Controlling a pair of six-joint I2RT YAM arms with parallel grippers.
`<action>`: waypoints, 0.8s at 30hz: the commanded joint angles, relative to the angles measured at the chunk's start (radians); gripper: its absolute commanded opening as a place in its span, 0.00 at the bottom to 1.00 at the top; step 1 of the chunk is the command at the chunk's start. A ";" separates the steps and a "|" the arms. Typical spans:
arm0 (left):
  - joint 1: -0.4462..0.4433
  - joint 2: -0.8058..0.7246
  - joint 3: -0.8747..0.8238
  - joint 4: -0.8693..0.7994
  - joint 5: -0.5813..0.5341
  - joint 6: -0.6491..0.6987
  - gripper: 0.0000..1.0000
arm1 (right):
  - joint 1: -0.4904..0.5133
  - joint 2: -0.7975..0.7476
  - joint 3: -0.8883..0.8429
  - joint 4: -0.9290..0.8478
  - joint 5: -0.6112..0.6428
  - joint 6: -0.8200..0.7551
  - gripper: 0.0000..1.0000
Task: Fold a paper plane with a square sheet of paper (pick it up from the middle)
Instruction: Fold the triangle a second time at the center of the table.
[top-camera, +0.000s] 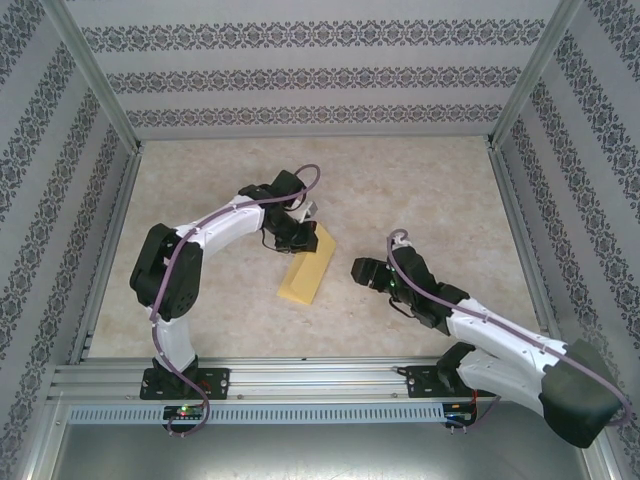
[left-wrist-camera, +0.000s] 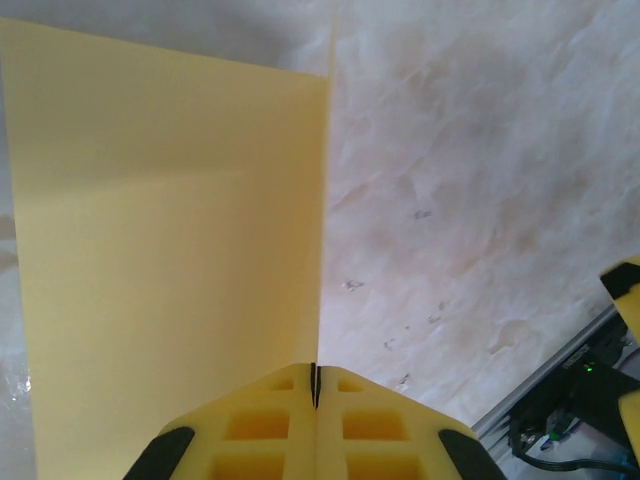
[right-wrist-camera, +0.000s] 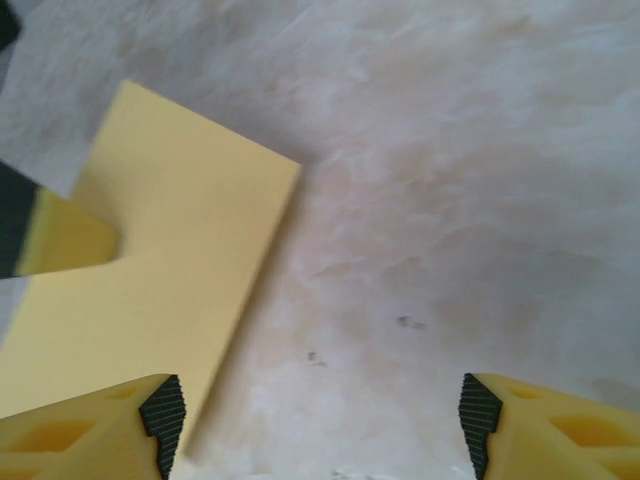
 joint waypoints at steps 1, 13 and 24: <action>-0.006 0.003 -0.014 0.058 -0.016 -0.008 0.01 | 0.026 0.054 0.057 0.050 -0.120 -0.070 0.71; -0.002 0.032 -0.030 0.090 -0.014 -0.084 0.02 | 0.324 0.330 0.365 -0.150 0.071 -0.251 0.72; -0.001 0.036 -0.030 0.081 -0.014 -0.085 0.03 | 0.492 0.530 0.558 -0.318 0.320 -0.300 0.77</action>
